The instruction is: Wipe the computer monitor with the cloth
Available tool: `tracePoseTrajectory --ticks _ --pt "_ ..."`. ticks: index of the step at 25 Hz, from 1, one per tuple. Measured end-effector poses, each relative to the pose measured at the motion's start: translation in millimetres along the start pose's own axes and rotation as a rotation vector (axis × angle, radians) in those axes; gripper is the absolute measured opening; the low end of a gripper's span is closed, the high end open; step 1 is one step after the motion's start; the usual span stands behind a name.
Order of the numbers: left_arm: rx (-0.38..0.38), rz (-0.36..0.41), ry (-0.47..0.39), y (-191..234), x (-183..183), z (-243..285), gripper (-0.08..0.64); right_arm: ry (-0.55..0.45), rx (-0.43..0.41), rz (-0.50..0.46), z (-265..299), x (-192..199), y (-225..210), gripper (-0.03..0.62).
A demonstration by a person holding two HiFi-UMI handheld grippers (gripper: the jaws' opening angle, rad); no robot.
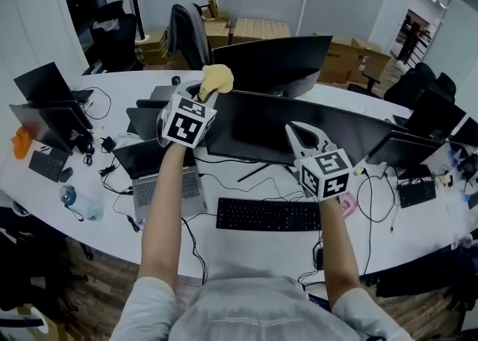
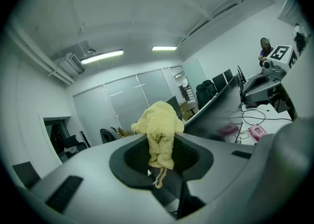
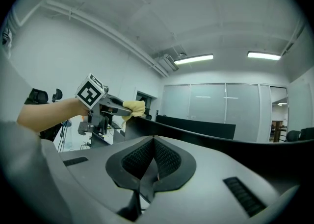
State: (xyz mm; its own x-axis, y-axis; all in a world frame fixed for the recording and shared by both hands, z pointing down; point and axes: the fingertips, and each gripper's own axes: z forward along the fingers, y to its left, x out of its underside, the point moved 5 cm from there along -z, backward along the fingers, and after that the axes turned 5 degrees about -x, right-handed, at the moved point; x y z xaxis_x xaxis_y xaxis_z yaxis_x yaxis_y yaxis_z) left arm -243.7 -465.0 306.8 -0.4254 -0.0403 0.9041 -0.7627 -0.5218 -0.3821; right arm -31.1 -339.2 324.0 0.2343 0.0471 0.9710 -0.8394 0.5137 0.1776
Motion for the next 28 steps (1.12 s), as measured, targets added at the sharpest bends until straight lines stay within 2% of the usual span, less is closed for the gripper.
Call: tracePoseTrajectory --ticks 5,10,14,17,20,28 --pt "-0.057 -0.025 0.013 24.7 12.8 -13.3 0.115 0.002 -0.024 0.003 13.3 -1.1 8.8 0.023" --pt "-0.167 -0.069 0.073 53.3 43.5 -24.1 0.115 0.02 -0.041 0.009 18.9 5.2 13.8 0.023" --pt "-0.227 -0.038 0.145 63.1 67.6 -25.6 0.115 0.038 -0.054 0.014 20.6 11.4 18.9 0.023" --pt "-0.202 0.007 0.16 52.0 75.0 -14.7 0.115 0.044 -0.064 0.009 24.5 13.6 21.1 0.023" --pt "-0.147 -0.003 0.127 34.0 75.1 -7.5 0.115 0.056 -0.074 0.01 26.3 17.7 24.9 0.023" --pt "-0.105 0.012 0.121 17.5 84.9 -1.7 0.112 0.075 -0.086 0.014 26.3 28.4 25.5 0.023"
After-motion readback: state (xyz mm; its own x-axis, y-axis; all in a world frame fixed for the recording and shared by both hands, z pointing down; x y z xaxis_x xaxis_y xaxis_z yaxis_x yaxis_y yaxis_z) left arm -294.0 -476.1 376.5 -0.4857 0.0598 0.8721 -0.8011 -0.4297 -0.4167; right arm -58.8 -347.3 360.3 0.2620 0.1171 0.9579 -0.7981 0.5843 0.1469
